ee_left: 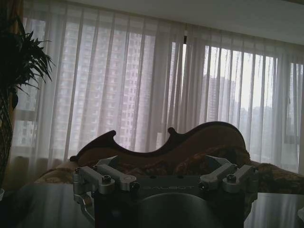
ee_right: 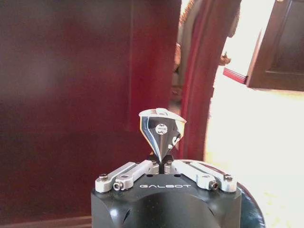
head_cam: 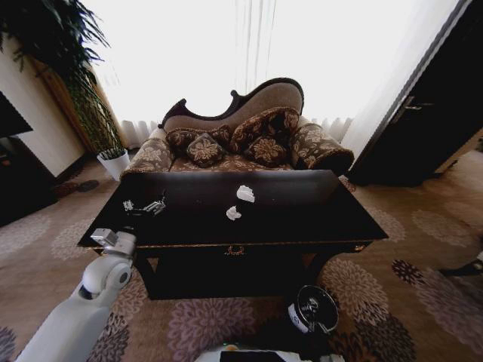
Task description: Move to the front of the table and place the trash on the table into the trash bin.
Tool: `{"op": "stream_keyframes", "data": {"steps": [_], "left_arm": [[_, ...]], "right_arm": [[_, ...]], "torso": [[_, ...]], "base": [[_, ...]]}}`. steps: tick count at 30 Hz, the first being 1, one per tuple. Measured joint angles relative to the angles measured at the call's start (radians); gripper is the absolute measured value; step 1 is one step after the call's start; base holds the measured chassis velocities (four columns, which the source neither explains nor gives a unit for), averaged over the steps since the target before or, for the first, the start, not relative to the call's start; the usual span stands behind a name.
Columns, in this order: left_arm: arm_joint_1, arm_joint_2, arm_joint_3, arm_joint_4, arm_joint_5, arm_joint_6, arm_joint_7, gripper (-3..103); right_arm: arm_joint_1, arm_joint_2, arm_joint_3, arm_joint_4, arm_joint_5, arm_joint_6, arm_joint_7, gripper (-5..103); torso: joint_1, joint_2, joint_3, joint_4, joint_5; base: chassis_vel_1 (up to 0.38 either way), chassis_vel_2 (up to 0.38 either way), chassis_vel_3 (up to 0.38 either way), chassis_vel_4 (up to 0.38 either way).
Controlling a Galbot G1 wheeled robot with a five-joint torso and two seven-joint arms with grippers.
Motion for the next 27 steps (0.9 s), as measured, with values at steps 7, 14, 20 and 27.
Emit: {"op": "stream_keyframes", "data": {"steps": [7,14,20,27], "left_arm": [[0.000,0.000,0.000,0.000,0.000,0.000,0.000,100],[0.000,0.000,0.000,0.000,0.000,0.000,0.000,100],[0.000,0.000,0.000,0.000,0.000,0.000,0.000,100],[0.000,0.000,0.000,0.000,0.000,0.000,0.000,100]], "right_arm": [[0.094,-0.039,-0.007,-0.103,0.017,-0.014,0.031,0],[0.129,-0.048,-0.014,-0.146,0.035,-0.024,0.029,-3],[0.128,-0.047,-0.012,-0.159,0.076,-0.025,0.002,11],[0.125,-0.040,-0.013,-0.155,0.081,-0.025,-0.003,37]], "torso": [[0.000,0.000,0.000,0.0002,0.0000],[0.000,0.000,0.000,0.0002,-0.0001],[0.000,0.000,0.000,0.0000,0.0000],[0.000,0.000,0.000,0.0001,-0.0001]], "base": [[0.000,0.000,0.000,0.000],[0.000,0.000,0.000,0.000],[0.000,0.000,0.000,0.000],[0.000,0.000,0.000,0.000]]}}
